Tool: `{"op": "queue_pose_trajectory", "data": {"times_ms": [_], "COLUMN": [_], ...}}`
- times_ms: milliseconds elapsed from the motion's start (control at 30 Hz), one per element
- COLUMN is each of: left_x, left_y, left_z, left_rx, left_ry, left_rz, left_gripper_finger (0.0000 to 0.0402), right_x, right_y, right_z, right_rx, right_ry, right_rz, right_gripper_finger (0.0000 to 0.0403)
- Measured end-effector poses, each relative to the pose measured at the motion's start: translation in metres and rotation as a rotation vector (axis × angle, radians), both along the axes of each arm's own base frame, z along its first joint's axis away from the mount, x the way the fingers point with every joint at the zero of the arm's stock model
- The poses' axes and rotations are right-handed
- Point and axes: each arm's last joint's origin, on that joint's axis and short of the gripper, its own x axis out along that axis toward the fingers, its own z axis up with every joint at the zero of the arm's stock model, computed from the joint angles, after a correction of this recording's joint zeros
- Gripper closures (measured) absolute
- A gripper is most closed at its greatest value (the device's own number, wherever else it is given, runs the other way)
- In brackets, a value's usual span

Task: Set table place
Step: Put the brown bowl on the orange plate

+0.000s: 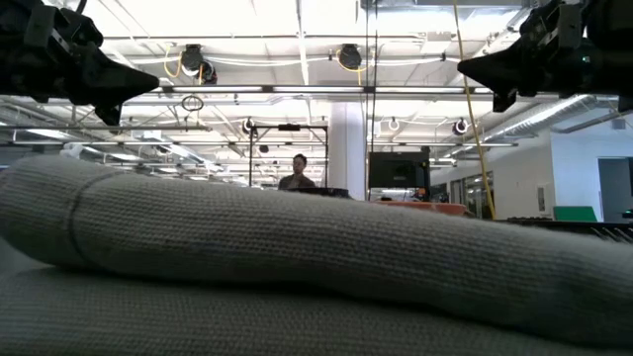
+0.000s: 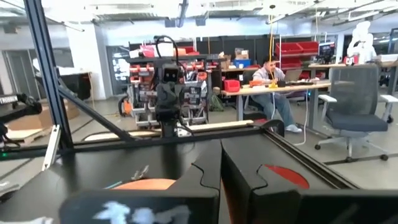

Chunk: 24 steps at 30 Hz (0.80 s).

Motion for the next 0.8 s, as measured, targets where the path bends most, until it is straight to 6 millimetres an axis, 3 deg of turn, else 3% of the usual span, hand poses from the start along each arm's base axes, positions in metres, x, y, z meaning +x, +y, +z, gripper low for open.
{"op": "queue_pose_trajectory", "data": {"times_ms": [267,433,633,800], "left_x": [-0.002,-0.001,0.007,0.027], "left_y": [0.006,0.008,0.014,0.026], "left_z": [0.003,0.004,0.021,0.044], "left_rx": [-0.001,-0.015,-0.064,-0.078], "left_ry": [-0.032,-0.006,0.079,0.177], "left_rz": [0.226,0.254,0.252,0.275], "left_gripper_finger": [0.0382,0.0382,0.0381,0.0362], "right_x": [0.001,0.001,0.001,0.001], "right_y": [0.000,0.000,0.000,0.000], "right_z": [-0.002,-0.002,0.000,0.000], "right_rx": [-0.077,-0.076,-0.080,-0.080], "right_ry": [0.027,0.026,0.010,0.010], "right_rz": [-0.009,-0.010,-0.010,-0.010], "right_gripper_finger": [0.0403,0.0403,0.0403,0.0403]}}
